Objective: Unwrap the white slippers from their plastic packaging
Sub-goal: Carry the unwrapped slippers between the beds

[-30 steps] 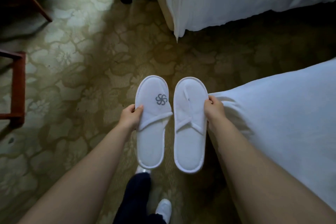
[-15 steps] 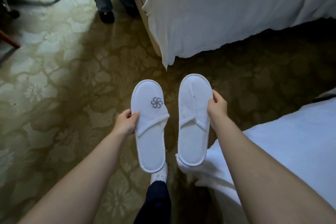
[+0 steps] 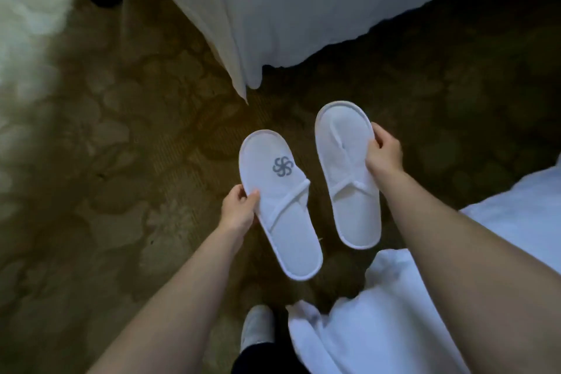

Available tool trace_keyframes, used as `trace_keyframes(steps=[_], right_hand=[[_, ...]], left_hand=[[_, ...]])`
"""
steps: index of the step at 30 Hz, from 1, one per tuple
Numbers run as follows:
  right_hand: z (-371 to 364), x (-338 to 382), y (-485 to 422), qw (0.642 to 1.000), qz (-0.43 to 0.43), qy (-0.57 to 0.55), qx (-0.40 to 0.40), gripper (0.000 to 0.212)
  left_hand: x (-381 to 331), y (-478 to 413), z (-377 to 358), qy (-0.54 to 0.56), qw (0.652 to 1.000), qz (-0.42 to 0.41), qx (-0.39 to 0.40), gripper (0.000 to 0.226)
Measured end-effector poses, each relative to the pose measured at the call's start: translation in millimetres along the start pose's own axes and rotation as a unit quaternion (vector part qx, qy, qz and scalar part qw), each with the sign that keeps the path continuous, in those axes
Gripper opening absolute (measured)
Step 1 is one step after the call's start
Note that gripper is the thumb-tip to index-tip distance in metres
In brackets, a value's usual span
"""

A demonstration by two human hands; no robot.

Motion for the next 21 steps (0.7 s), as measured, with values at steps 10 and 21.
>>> trace_keyframes(steps=[10, 21], right_hand=[[-37.3, -174.4, -67.2, 0.997, -0.061, 0.036, 0.035, 0.039], [-63.3, -235.1, -93.0, 0.99, -0.029, 0.123, 0.065, 0.045]], left_hand=[[92.7, -127.1, -88.6, 0.024, 0.994, 0.1, 0.038, 0.041], [127.7, -188.1, -117.4, -0.039, 0.983, 0.176, 0.029, 0.038]])
Point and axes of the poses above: each hand's wrist, its own y-axis away from the middle knuckle, its own z-axis out of the back of the hand, x = y × z, the point moved 1 cm from there along -y, towards the middle knuckle, and after that the axes turned 11 degrees about z, right-handed, at the moved point
